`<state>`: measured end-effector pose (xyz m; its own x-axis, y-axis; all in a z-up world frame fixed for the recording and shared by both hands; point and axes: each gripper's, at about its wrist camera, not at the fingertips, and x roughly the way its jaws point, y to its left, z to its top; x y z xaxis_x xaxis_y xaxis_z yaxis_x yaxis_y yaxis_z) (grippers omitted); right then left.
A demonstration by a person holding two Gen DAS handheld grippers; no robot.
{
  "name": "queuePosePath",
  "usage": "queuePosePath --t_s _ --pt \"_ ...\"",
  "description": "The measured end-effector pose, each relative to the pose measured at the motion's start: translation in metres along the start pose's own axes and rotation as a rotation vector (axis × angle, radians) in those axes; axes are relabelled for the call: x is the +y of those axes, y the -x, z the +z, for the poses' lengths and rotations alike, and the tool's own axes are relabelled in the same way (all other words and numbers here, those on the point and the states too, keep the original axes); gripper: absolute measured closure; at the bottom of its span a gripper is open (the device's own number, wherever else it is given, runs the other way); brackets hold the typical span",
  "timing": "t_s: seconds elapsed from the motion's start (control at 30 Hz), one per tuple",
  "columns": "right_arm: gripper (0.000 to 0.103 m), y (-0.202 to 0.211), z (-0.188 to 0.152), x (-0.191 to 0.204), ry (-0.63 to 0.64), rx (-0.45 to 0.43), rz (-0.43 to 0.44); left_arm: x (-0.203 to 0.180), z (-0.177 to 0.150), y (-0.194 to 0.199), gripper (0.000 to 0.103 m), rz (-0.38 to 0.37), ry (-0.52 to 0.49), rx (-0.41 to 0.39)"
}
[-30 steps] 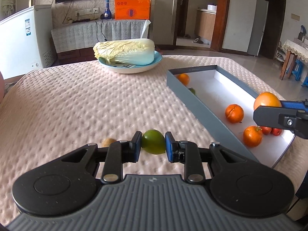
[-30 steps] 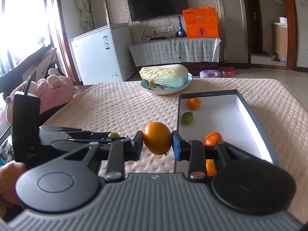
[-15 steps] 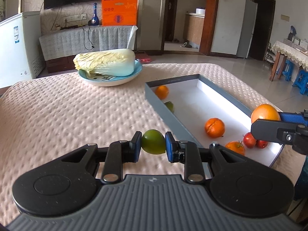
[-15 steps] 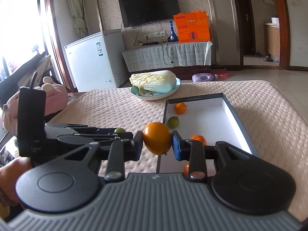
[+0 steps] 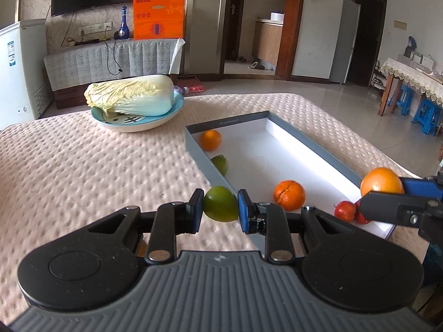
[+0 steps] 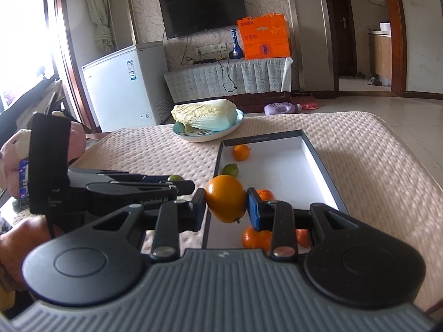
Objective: Organize fruits
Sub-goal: 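Carry the lime with left tool while right tool carries the orange toward the box, then open left tool over the box dropping the lime while right tool lowers the orange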
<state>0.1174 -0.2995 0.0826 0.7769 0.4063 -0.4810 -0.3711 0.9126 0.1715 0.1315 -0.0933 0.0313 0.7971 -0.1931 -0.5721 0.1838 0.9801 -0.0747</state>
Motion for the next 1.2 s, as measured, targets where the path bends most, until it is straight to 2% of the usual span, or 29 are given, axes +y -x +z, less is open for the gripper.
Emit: queuePosePath --t_s 0.37,0.9,1.2 --pt "0.068 0.002 -0.004 -0.012 -0.003 0.021 -0.031 -0.015 0.014 -0.023 0.072 -0.031 -0.008 -0.003" --pt "0.068 0.003 -0.013 -0.027 -0.010 0.072 -0.073 -0.059 0.036 -0.069 0.072 -0.112 -0.059 -0.016" --pt "0.068 -0.002 -0.014 -0.029 -0.001 0.091 -0.068 -0.074 0.041 -0.087 0.071 -0.133 -0.083 -0.021"
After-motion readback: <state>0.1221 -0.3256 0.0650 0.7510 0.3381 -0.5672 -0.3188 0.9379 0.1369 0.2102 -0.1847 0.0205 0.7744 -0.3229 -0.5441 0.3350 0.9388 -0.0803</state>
